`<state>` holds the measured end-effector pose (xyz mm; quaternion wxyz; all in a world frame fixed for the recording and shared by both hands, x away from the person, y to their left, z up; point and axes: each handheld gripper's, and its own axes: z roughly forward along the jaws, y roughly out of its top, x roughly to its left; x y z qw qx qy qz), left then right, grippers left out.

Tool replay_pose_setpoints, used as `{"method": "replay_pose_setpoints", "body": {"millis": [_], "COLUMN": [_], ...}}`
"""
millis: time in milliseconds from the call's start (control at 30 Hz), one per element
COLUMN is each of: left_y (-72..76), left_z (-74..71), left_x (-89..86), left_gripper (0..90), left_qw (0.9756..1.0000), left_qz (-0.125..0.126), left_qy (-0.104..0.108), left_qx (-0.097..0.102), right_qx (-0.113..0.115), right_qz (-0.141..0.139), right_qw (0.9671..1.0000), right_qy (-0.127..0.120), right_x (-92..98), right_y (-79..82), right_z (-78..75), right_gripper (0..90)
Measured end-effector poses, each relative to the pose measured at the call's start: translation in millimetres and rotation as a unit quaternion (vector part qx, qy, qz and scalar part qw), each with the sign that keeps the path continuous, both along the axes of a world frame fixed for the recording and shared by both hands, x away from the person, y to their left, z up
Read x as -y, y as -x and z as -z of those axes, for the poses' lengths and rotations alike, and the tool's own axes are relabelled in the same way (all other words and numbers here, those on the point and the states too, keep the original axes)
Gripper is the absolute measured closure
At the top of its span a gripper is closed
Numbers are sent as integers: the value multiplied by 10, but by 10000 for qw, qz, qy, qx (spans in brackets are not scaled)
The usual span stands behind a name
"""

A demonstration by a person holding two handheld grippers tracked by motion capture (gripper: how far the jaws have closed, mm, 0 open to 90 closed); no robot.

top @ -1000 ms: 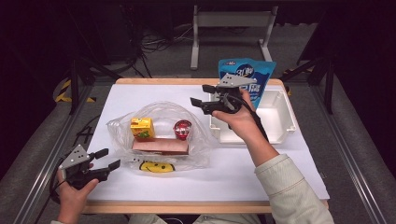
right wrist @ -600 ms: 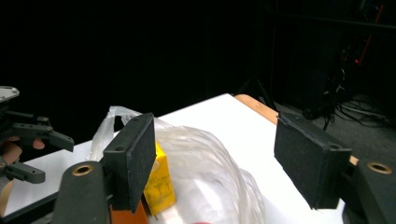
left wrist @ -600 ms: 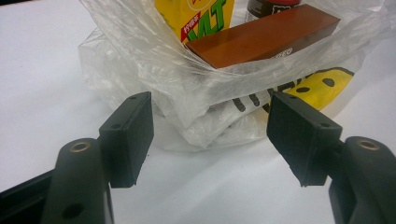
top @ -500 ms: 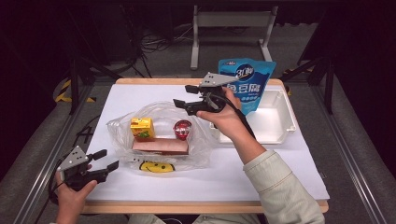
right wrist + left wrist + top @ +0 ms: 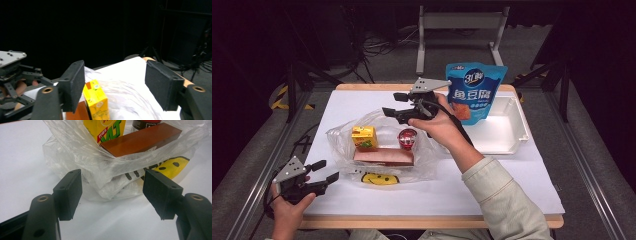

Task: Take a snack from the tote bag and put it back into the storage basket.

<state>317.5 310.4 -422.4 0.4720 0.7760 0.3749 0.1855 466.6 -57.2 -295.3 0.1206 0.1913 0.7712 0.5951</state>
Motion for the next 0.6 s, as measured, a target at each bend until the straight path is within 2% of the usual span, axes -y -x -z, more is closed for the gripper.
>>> {"method": "replay_pose_setpoints", "body": {"millis": [33, 67, 100, 133, 300, 600], "left_y": [-1, -1, -3, -5, -8, -19], "left_z": [0, 0, 1, 0, -2, -7], "left_x": [0, 0, 0, -1, -3, -8], "left_gripper": [324, 324, 324, 324, 324, 324], "left_qw": [10000, 10000, 10000, 10000, 10000, 10000], "left_qz": [5, 5, 12, 11, 10, 26], "left_qy": [-1, -1, -8, 0, 21, 47], "left_qx": [0, 0, 9, 9, -6, 32], "right_qx": [52, -46, -46, -181, -135, -119], "right_qz": [4, 10, 10, -34, -126, -276], "right_qw": [9999, 9999, 9999, 9998, 9997, 9987], "right_qy": [95, 89, 89, 73, 136, 413], "right_x": [-25, -49, -49, -94, -178, -410], "right_y": [2, 2, 2, -4, -20, -99], "right_z": [9, 24, 24, 50, 82, 216], "right_gripper": [353, 356, 356, 363, 359, 338]}}
